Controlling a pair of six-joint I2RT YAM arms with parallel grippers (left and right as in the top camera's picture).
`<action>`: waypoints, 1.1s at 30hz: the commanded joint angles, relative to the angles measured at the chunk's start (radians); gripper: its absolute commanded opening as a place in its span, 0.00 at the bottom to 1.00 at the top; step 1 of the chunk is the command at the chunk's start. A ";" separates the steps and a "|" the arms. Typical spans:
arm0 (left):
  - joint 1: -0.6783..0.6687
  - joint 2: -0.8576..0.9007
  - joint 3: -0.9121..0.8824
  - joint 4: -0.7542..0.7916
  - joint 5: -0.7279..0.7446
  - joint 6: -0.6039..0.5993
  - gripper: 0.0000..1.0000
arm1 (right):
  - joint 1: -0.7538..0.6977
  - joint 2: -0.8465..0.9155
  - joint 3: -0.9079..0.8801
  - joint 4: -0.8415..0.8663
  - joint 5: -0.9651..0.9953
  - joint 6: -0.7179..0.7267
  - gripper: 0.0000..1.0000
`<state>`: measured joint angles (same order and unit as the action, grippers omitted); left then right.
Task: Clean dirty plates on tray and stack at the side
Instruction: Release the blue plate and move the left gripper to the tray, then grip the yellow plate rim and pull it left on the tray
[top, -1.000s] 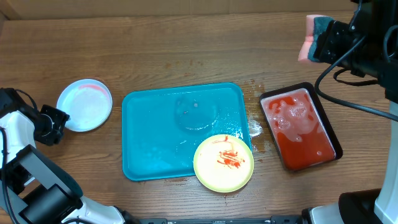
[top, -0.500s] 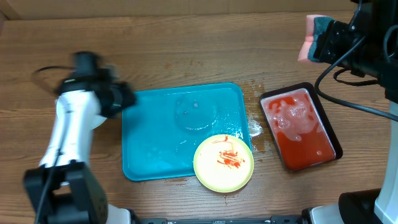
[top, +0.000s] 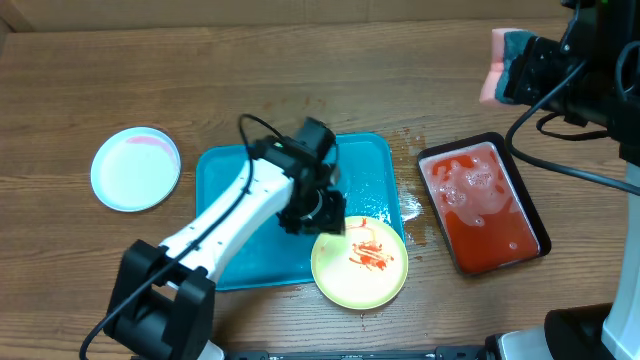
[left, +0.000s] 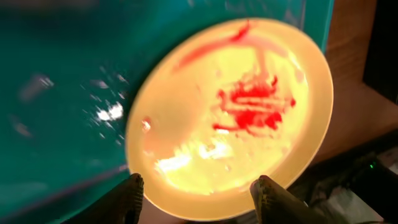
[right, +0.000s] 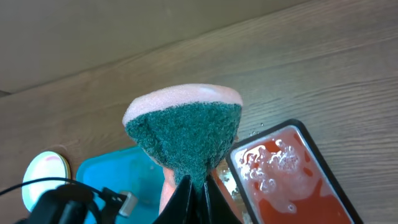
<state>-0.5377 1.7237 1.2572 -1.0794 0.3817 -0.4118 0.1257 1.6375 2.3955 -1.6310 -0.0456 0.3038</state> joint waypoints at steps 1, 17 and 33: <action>-0.029 0.008 -0.052 -0.018 0.027 -0.137 0.57 | -0.003 0.001 0.013 -0.009 -0.002 -0.021 0.04; -0.032 -0.012 -0.210 -0.011 -0.002 -0.241 0.65 | -0.003 0.001 0.013 -0.017 -0.002 -0.022 0.04; -0.030 -0.011 -0.349 0.223 0.070 -0.220 1.00 | -0.003 0.001 0.013 -0.017 -0.002 -0.024 0.04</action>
<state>-0.5671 1.7157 0.9310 -0.8532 0.4187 -0.6468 0.1261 1.6375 2.3955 -1.6512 -0.0452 0.2874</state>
